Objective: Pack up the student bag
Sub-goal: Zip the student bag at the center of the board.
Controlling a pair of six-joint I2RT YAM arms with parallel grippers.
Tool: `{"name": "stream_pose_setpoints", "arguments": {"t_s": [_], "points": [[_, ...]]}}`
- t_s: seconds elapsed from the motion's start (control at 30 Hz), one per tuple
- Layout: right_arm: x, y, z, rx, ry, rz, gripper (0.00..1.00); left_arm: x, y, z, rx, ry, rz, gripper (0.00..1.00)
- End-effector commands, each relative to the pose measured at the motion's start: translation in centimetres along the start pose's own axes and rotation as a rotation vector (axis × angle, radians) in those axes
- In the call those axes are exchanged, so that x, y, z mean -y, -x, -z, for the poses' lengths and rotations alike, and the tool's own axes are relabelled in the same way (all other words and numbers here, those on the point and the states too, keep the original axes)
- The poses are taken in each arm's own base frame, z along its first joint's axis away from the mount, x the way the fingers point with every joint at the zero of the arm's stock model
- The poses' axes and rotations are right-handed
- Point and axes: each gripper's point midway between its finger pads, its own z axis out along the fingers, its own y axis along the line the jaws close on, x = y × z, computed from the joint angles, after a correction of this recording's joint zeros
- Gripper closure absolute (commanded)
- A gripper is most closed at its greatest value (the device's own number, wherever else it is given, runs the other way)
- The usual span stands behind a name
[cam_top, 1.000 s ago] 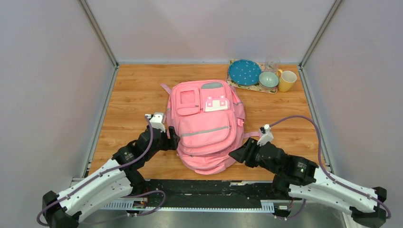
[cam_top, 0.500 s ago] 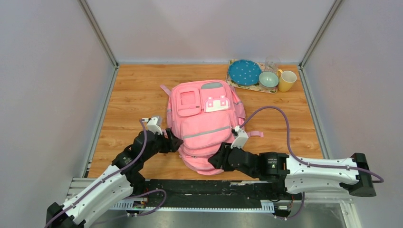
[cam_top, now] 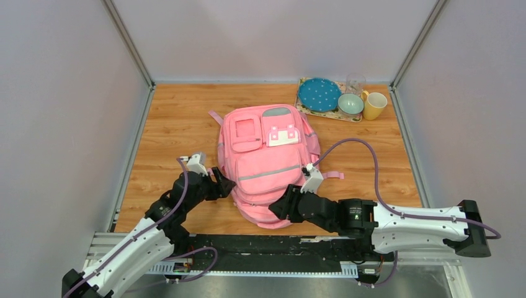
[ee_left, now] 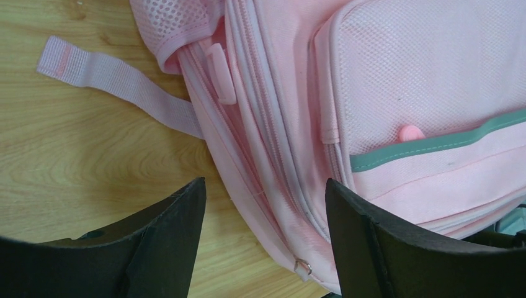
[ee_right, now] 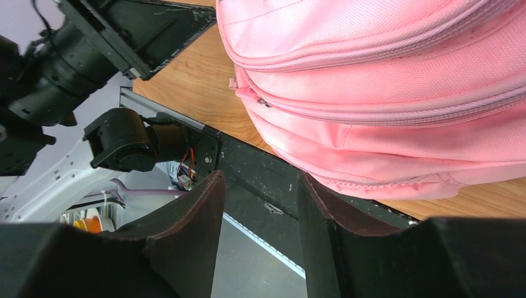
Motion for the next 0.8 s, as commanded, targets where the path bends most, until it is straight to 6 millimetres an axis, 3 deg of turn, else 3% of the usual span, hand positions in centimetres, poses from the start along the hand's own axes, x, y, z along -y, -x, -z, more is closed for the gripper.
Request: {"name": "stream_pose_setpoints", "arguments": {"t_s": [0.0,0.33,0.47,0.5,0.57,0.63,0.67,0.77], "points": [[-1.8,1.0,0.5,0.036,0.074,-0.063,0.51,0.3,-0.1,-0.8,0.002,-0.021,0.056,0.23],[-2.1,0.5,-0.4,0.033,0.085,-0.072,0.49,1.5,-1.8,-2.3,-0.024,-0.134,0.153,0.34],[-2.1,0.2,-1.2,0.031,0.042,-0.082,0.45,1.9,-1.5,-2.6,0.007,-0.167,0.194,0.54],[-1.7,0.1,-1.6,0.034,0.007,-0.090,0.45,1.9,-1.6,-2.7,0.005,-0.167,0.193,0.65],[-1.6,0.1,-2.0,0.037,-0.017,-0.100,0.45,2.0,-1.5,-2.8,0.006,-0.170,0.192,0.75],[-1.6,-0.1,-2.5,0.036,-0.042,-0.109,0.44,2.1,-1.5,-2.8,0.002,-0.175,0.190,0.96],[-1.7,-0.2,-2.7,0.035,-0.046,-0.108,0.44,2.4,-1.4,-2.8,-0.001,-0.182,0.189,1.00],[-2.9,-0.1,-3.3,0.034,-0.050,-0.117,0.44,3.6,-1.1,-2.5,-0.008,-0.235,0.177,1.00]]}}
